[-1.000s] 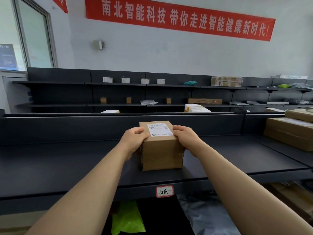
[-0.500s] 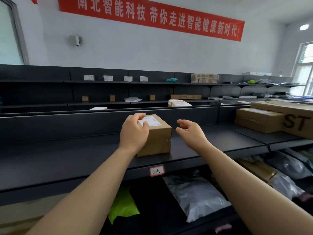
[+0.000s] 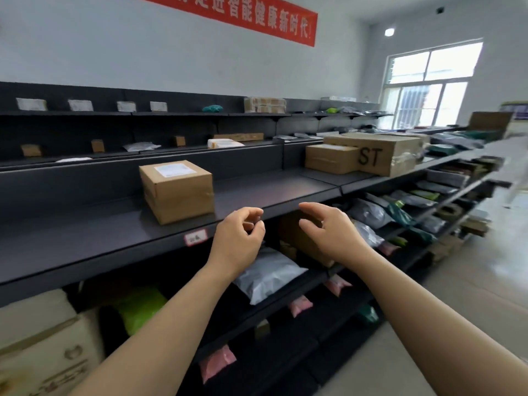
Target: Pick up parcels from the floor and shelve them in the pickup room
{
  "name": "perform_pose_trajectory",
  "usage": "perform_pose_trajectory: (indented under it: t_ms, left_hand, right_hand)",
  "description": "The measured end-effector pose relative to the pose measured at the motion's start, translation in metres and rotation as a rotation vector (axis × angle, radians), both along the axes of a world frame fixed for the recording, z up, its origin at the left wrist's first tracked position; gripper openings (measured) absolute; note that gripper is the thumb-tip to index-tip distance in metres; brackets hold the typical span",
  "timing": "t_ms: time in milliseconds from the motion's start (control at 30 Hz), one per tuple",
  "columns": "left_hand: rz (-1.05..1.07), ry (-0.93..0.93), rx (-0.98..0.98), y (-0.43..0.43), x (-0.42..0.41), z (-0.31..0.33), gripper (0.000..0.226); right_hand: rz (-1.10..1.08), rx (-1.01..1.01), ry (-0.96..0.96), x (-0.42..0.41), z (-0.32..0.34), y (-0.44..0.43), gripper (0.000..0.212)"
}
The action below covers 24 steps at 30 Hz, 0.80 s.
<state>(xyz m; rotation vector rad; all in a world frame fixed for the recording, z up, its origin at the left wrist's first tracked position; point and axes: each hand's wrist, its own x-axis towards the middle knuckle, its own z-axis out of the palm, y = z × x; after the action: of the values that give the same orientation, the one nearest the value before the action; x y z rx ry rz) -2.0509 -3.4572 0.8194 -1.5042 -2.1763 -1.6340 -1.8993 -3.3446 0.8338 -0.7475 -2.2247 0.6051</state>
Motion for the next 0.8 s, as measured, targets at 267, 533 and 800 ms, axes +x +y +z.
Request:
perform_pose_trajectory:
  t_ms: [267,533,800]
  left_hand:
    - [-0.23,-0.038,-0.058,0.029,0.106,-0.037,0.027]
    - [-0.395,-0.1,-0.167,0.077,0.235,-0.085,0.024]
    - [-0.503,-0.178,-0.212,0.135,0.373,-0.109,0.022]
  right_hand:
    - [-0.219,-0.012,-0.066,0.136,-0.036,-0.005,0.043]
    - [-0.439,-0.132,-0.083,0.29,-0.081,0.007,0.042]
    - [-0.539,-0.165,-0.153,0.426,-0.101,0.038,0.04]
